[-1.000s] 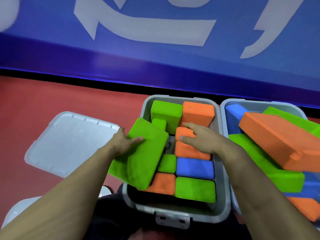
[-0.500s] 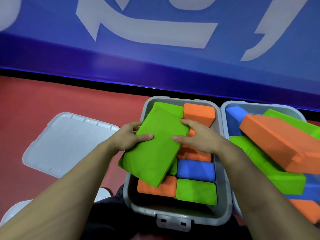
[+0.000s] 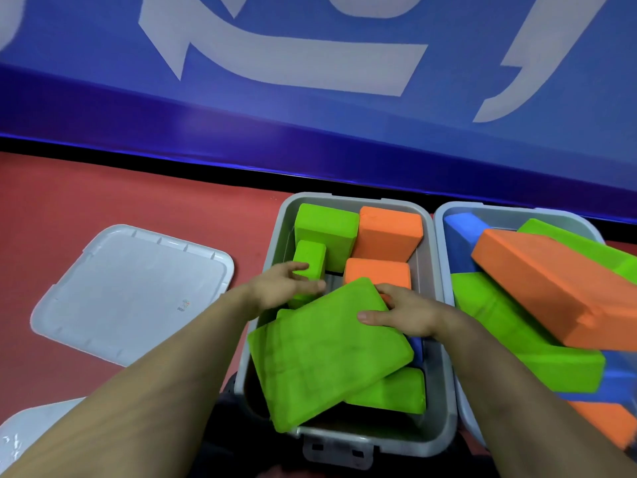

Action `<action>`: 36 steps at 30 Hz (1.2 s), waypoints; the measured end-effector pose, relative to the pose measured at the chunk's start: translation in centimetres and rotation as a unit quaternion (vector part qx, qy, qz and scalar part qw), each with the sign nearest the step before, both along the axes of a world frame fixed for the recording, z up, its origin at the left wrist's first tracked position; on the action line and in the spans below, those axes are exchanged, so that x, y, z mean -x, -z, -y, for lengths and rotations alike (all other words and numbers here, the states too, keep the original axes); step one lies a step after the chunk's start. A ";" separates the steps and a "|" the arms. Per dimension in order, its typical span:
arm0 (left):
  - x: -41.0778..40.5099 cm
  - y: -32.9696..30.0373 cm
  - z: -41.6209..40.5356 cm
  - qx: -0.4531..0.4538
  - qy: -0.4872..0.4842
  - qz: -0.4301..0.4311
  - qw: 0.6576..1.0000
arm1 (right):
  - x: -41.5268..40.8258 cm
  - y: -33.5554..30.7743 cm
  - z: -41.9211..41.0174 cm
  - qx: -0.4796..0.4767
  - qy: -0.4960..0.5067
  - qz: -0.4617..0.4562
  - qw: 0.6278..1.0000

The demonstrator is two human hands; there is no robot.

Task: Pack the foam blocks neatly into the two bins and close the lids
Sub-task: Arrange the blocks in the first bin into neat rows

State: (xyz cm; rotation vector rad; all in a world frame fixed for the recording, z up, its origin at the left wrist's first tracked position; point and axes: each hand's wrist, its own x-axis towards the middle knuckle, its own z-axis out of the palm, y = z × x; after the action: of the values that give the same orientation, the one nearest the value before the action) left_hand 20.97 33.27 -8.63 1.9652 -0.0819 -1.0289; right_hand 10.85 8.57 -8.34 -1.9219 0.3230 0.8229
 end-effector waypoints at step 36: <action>-5.5 7.4 2.9 -0.215 0.067 0.146 0.963 | -0.9 2.3 0.6 0.249 -0.117 -0.118 0.954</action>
State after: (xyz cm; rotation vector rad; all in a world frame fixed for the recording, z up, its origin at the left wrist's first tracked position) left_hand 26.50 30.38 -16.02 2.5321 -0.1687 -0.8851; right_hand 11.79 7.92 -10.61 -2.3651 0.4901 1.2232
